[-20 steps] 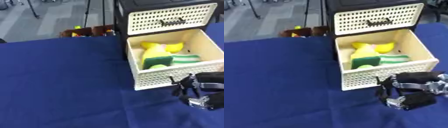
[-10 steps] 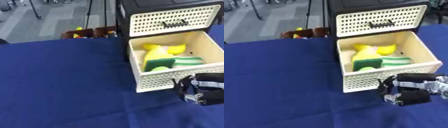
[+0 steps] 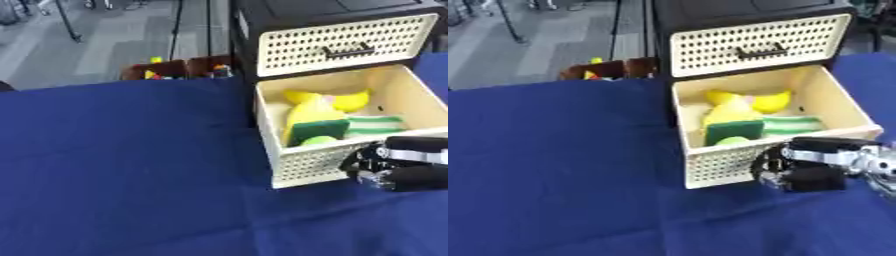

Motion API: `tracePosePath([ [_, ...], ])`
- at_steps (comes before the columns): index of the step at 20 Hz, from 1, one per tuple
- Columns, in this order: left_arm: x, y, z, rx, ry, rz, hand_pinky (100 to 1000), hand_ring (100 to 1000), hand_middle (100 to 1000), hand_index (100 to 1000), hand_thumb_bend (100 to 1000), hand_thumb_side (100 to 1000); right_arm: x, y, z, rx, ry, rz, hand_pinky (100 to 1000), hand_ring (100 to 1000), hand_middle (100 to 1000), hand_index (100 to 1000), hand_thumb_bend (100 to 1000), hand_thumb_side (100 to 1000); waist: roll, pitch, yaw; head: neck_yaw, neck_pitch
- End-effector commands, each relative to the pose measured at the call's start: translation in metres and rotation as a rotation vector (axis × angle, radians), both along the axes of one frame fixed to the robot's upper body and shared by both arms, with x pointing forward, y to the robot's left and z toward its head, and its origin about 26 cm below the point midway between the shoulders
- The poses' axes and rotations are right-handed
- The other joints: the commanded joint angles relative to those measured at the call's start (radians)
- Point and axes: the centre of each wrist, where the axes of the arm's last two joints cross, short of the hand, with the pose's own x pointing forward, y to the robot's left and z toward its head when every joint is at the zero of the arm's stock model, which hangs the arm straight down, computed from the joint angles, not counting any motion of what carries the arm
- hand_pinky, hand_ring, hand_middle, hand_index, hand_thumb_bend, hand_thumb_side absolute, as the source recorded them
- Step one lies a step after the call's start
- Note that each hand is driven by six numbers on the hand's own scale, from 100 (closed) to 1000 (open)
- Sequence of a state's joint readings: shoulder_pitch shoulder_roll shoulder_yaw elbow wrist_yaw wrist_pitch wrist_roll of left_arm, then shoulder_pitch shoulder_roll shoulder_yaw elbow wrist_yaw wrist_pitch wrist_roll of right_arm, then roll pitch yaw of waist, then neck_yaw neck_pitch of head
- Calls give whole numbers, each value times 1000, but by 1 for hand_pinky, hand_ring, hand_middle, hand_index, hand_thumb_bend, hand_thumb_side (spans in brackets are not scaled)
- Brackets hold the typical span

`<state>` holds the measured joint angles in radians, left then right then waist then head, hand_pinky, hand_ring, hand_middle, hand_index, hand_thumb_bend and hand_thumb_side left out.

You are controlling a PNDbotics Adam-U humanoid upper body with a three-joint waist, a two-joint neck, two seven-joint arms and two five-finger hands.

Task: Pick up objects from table and place into drawer.

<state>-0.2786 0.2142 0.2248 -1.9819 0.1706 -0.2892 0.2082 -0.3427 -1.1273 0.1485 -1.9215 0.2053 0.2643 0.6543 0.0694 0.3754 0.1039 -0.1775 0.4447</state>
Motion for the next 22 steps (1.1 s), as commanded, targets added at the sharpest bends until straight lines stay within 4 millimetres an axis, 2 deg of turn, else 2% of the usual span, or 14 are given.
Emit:
tracePosePath([
  [1,-3,1,6,8,-19,0,429,582,610,750,223,969,2,-1,9,4,-10,-47,540,765,796,888,100,1000,-5,-13,5,-6,-20],
  [22,-3,-2,3,9,-10,-39,433,585,612,752,205,981,28,-15,26,-32,-155,-131,593,807,826,874,155,1000,-6,9,34,-12,-41],
])
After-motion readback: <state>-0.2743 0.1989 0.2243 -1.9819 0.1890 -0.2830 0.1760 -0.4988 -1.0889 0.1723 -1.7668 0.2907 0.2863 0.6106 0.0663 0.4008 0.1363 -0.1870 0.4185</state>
